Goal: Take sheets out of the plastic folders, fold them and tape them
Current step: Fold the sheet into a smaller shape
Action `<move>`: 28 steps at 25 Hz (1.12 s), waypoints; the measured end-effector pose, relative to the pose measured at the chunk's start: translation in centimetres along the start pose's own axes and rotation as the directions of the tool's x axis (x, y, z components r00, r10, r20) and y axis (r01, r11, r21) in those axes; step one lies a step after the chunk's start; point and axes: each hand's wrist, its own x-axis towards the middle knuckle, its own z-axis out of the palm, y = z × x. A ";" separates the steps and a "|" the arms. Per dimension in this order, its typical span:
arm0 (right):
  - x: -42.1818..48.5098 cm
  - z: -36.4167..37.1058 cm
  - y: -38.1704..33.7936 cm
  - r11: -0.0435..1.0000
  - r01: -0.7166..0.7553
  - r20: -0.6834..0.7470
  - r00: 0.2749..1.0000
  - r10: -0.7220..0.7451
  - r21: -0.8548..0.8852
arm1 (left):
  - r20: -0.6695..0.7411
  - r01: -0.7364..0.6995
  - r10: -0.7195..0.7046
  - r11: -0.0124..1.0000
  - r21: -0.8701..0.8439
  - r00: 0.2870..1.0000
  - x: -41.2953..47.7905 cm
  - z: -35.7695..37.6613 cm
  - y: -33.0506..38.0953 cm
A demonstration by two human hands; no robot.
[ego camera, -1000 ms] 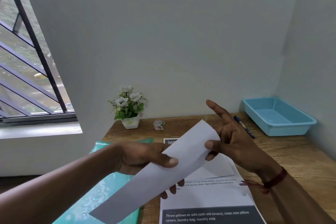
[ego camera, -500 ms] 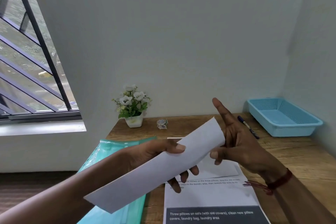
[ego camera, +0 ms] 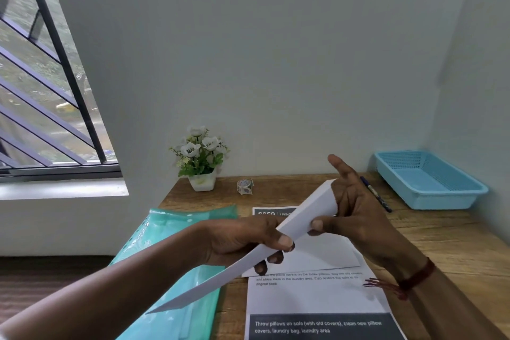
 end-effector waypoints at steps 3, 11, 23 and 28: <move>0.2 -0.7 0.4 0.998 0.034 -0.044 0.998 -0.033 0.044 | -0.016 -0.040 0.042 0.996 0.078 0.999 0.0 -0.2 0.4; 0.5 -1.1 1.1 0.982 0.163 0.000 0.987 -0.163 0.091 | -0.082 -0.007 0.030 0.964 0.267 0.996 -0.9 0.2 1.2; -0.6 -1.0 0.1 0.990 0.122 0.068 0.991 -0.117 -0.068 | -0.101 0.009 0.032 0.926 0.377 0.994 -0.4 -0.2 1.5; -1.3 -0.1 -0.1 0.957 0.118 0.209 0.976 -0.062 -0.266 | -0.190 0.155 -0.042 0.762 0.629 0.981 0.2 -0.1 2.1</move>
